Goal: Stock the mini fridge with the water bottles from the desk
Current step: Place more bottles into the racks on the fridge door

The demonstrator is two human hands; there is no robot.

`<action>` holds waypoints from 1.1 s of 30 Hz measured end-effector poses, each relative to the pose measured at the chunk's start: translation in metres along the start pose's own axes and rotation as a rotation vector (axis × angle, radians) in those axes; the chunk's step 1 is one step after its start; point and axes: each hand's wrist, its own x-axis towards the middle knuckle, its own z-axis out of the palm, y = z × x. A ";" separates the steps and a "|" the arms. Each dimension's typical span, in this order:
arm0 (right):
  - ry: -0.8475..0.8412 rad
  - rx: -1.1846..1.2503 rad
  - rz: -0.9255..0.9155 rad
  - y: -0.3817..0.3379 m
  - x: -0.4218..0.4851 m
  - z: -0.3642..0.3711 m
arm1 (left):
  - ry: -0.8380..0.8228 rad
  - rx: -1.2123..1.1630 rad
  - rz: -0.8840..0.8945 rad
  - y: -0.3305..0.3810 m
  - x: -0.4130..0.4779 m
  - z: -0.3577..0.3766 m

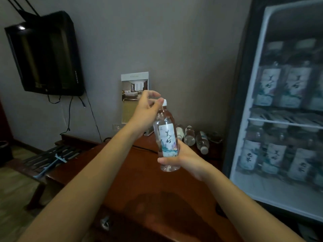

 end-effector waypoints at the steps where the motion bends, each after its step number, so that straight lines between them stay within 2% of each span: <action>1: 0.002 0.005 -0.011 -0.005 -0.016 0.001 | -0.027 -0.025 -0.006 0.009 -0.008 0.006; 5: 0.049 0.027 -0.020 -0.017 -0.077 -0.001 | -0.118 -0.166 -0.033 0.038 -0.038 0.036; 14: 0.362 0.021 -0.011 -0.021 -0.205 -0.048 | -0.331 -0.372 0.027 0.091 -0.097 0.139; 22: 0.673 -0.140 0.011 -0.021 -0.337 -0.087 | -0.694 -0.451 0.019 0.134 -0.162 0.233; 30: 0.945 -0.284 0.051 -0.031 -0.471 -0.106 | -0.963 -0.679 0.266 0.211 -0.239 0.313; 33: 1.105 -0.398 0.086 -0.035 -0.515 -0.114 | -1.056 -0.759 0.327 0.241 -0.267 0.341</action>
